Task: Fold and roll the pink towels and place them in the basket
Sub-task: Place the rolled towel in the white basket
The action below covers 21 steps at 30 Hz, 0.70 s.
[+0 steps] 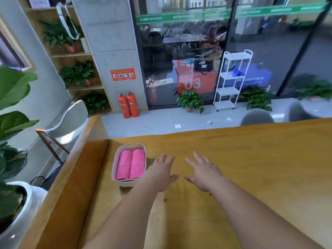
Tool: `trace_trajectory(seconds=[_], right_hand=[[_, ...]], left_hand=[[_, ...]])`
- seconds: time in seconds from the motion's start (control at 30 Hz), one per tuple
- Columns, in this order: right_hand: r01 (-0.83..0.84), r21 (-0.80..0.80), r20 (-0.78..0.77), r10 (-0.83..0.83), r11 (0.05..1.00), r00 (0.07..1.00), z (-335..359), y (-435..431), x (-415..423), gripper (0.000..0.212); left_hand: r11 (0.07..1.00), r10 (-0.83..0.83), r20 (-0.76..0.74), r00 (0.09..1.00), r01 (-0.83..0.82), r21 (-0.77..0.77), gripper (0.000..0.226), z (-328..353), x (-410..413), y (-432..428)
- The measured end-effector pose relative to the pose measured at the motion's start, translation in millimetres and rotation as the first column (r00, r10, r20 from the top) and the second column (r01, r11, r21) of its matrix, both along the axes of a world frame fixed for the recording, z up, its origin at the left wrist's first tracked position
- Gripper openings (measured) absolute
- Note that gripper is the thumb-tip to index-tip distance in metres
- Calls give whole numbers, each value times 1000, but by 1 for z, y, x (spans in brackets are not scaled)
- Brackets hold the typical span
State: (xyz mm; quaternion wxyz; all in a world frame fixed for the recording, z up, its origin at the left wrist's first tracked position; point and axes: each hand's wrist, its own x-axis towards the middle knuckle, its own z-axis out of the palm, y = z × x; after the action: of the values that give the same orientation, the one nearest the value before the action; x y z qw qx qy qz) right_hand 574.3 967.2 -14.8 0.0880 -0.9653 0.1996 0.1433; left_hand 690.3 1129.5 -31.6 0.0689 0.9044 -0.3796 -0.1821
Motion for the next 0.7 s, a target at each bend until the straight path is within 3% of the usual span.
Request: trace_trajectory(seconds=[0.7], right_hand=[[439,15,-76,-437,898,896,9,-233,-425,80]], left_hand=[[878,-466,-22,884,466,111,83,28,-375,-293]])
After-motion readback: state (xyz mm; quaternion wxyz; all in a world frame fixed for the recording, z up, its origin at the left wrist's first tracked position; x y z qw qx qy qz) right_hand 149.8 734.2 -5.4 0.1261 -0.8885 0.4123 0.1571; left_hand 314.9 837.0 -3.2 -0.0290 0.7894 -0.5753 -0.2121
